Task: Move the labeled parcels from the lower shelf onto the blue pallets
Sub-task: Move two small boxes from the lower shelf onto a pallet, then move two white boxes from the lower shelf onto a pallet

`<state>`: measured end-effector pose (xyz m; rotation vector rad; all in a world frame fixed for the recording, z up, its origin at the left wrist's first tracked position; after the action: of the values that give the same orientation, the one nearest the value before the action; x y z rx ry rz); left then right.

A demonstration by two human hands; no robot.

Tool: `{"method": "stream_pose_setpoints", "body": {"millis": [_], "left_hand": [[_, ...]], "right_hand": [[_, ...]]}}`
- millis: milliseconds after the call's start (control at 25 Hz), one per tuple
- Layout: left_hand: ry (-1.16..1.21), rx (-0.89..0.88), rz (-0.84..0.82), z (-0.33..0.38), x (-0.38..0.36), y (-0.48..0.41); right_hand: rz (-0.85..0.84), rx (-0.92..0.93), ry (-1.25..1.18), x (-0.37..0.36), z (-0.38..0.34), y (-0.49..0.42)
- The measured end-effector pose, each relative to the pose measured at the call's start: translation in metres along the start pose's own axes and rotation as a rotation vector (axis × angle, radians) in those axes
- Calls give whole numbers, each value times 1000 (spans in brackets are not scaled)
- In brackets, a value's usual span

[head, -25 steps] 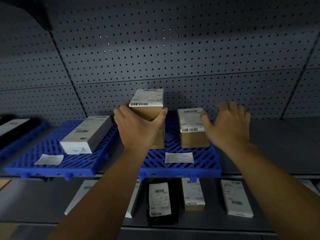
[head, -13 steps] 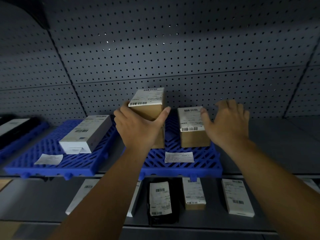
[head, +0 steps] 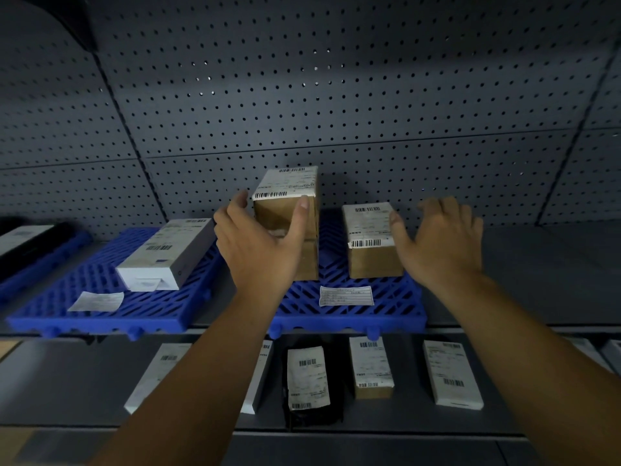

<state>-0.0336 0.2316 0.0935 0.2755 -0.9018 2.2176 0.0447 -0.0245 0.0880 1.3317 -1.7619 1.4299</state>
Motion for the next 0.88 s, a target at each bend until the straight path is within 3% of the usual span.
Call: {"method": "stream_pose_setpoints", "body": {"millis": [320, 480, 640, 880], "left_hand": [[75, -173, -51, 14, 7, 17], [187, -367, -295, 27, -14, 49], [150, -624, -571, 36, -49, 122], [64, -577, -751, -11, -75, 164]], "right_hand": [[12, 9, 4, 13, 2, 27], [76, 45, -134, 21, 8, 49], [167, 160, -318, 30, 12, 86], [113, 290, -422, 6, -13, 146]]}}
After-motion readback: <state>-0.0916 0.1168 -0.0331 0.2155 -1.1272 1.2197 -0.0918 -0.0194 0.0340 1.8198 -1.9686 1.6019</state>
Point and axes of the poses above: each hand's wrist, its own y-axis away from the middle knuckle, its own x-axis out of the back of the hand, z = x × y, the point moved 6 cm from there along -y, towards the middle knuckle, and after that the axes turned 11 degrees about -z, right-handed, at the moved point
